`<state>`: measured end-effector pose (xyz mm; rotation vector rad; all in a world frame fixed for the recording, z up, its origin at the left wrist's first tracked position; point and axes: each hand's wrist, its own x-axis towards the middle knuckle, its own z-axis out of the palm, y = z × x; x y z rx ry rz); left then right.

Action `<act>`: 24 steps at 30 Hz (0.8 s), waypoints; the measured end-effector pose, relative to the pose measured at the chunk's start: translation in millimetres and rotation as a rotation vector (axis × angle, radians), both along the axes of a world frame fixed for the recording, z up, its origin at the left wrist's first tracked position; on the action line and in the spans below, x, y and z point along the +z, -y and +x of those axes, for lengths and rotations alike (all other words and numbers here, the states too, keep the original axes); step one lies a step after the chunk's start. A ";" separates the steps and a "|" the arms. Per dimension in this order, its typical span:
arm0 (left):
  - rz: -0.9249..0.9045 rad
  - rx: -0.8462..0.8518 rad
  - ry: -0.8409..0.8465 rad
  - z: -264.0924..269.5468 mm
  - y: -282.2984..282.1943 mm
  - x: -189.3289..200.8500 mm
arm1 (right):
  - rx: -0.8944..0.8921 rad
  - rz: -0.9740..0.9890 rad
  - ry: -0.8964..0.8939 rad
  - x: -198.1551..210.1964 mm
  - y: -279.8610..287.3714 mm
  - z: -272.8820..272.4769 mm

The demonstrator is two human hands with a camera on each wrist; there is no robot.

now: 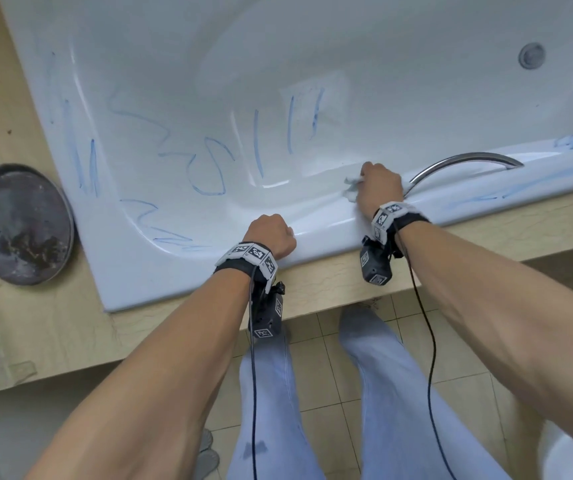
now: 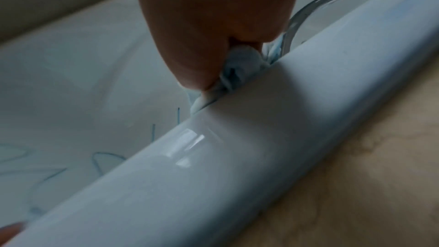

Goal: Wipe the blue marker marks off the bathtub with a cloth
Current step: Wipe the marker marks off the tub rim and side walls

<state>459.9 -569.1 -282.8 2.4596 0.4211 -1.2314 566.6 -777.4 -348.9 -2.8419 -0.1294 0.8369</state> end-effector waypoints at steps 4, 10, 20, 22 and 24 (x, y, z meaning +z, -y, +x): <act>-0.014 0.014 -0.016 3.1 -0.1 1.4 | 0.012 0.166 0.059 19.6 -21.3 -40.6; -0.006 0.021 0.010 2.4 4.0 4.1 | 0.158 0.301 -0.055 33.0 -43.3 -54.0; 0.022 0.024 -0.018 -7.3 7.4 0.8 | 0.129 -0.109 -0.146 6.8 27.6 35.8; 0.008 0.011 -0.021 -9.9 6.3 -0.6 | 0.104 -0.113 -0.089 9.1 13.0 18.7; 0.010 0.012 -0.016 -10.6 6.2 -0.6 | 0.088 -0.050 -0.039 15.0 -3.8 1.1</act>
